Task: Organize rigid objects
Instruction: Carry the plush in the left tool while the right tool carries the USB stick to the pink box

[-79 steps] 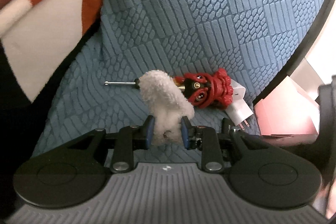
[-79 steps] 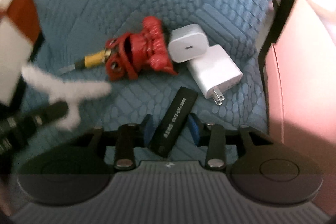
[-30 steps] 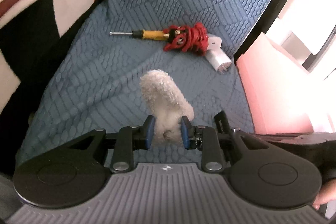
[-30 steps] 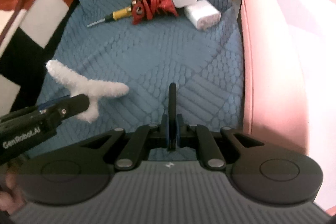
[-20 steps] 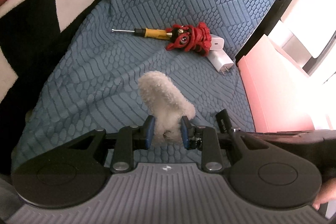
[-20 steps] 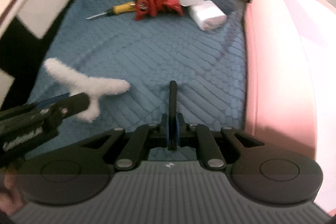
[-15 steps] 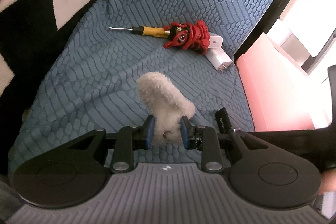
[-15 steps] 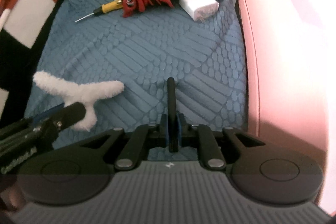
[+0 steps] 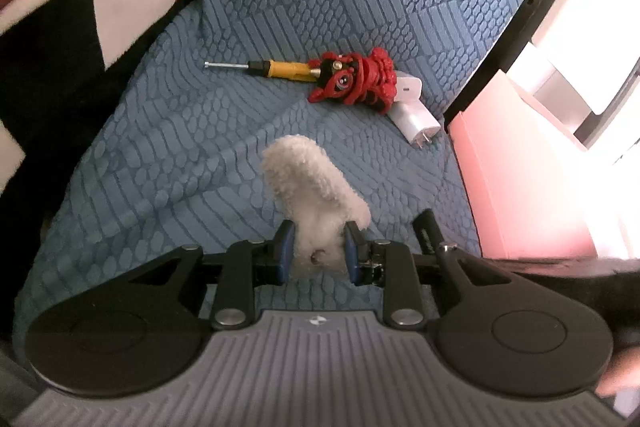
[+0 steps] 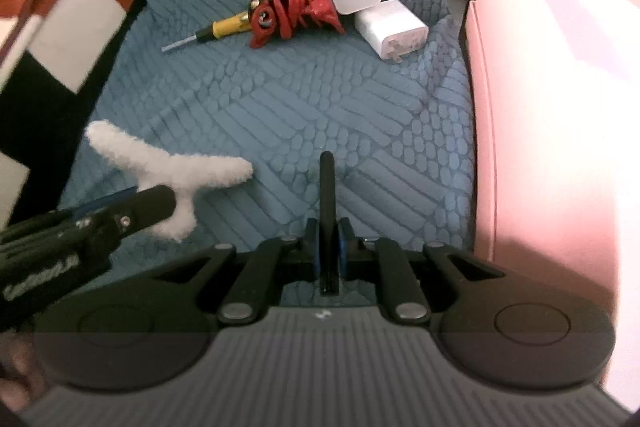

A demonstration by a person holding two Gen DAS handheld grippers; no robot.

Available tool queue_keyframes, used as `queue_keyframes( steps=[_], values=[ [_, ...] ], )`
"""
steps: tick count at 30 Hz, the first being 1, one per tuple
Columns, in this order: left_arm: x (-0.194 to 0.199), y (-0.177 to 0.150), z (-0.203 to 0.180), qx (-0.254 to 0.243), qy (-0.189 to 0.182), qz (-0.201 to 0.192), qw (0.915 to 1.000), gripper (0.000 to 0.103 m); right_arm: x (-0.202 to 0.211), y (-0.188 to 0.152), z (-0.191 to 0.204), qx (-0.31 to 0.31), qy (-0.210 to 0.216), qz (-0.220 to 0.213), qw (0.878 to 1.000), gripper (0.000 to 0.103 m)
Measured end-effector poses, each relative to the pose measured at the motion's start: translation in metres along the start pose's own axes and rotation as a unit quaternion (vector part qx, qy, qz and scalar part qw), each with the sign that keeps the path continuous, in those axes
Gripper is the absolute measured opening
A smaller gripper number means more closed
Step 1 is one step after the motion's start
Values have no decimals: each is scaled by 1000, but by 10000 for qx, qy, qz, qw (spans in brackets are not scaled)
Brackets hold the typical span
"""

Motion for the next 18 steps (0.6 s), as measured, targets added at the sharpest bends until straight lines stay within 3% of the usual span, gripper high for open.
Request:
queue_keyframes(
  steps=[9, 18],
  values=[
    [23, 10, -19, -160, -75, -91, 9998, 30, 42, -1, -13, -98, 26, -233, 9997, 13],
    [62, 21, -49, -57, -287, 4, 9996, 30, 112, 17, -14, -6, 82, -776, 9969, 13]
  ],
)
Point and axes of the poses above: each gripper's, at about its wrist camera, not at the fingertips, and x roughly against the way its jaws point, z to its left, y to its top, the point moved 3 cm from there along -x, roughly the way its jaws point, and after that the axes turned 1 degree about -x, right-handed, at the moved point
